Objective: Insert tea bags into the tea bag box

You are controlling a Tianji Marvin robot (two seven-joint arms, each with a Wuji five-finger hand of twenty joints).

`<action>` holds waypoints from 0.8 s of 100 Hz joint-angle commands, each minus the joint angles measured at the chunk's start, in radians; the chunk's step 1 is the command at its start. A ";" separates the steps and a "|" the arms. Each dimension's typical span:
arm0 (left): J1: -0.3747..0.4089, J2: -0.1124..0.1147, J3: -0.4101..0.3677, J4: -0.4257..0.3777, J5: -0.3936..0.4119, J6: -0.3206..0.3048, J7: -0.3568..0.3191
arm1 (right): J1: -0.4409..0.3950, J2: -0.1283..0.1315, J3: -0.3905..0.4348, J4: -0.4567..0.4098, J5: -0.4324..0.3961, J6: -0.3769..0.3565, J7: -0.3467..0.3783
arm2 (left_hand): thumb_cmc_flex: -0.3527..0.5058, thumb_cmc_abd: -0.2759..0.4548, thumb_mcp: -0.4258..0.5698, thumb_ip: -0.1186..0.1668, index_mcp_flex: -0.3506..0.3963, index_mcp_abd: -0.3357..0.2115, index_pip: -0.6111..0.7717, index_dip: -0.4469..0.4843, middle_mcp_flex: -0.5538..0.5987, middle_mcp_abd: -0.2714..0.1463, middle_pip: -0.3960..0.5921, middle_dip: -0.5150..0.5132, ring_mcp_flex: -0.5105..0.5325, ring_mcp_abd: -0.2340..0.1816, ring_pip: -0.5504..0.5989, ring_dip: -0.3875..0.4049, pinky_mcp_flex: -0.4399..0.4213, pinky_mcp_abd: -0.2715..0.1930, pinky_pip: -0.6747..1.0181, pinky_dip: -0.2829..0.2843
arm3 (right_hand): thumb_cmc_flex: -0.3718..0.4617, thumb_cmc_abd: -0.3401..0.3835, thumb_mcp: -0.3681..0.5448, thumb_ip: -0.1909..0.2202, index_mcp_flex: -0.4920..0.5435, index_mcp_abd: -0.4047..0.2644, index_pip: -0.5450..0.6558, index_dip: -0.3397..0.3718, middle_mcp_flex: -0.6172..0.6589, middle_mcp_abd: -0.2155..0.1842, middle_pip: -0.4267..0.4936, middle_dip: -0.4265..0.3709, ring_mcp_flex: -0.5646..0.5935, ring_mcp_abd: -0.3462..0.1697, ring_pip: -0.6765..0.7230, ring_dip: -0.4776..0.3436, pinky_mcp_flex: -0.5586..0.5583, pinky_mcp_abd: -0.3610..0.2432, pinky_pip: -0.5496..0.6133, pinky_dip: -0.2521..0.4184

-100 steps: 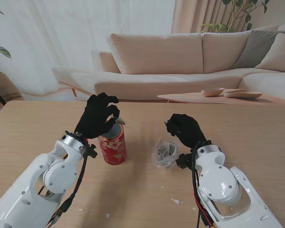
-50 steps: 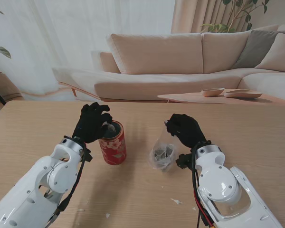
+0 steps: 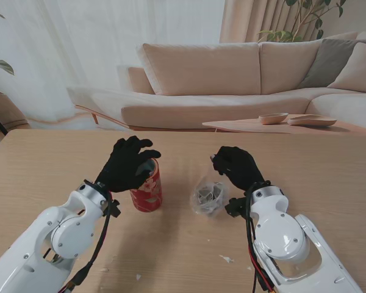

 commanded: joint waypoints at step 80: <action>-0.126 -0.025 0.323 0.019 -0.139 0.159 -0.043 | -0.021 -0.008 -0.018 -0.030 -0.018 -0.032 -0.002 | -0.036 -0.018 0.039 0.004 -0.025 -0.105 -0.020 -0.060 -0.031 -0.036 -0.020 -0.005 -0.032 -0.007 -0.016 0.009 -0.020 -0.029 -0.015 -0.001 | -0.013 0.013 0.020 0.010 0.011 -0.038 0.027 -0.008 0.008 0.011 0.030 0.014 0.035 -0.011 0.029 0.012 0.010 0.000 0.048 0.023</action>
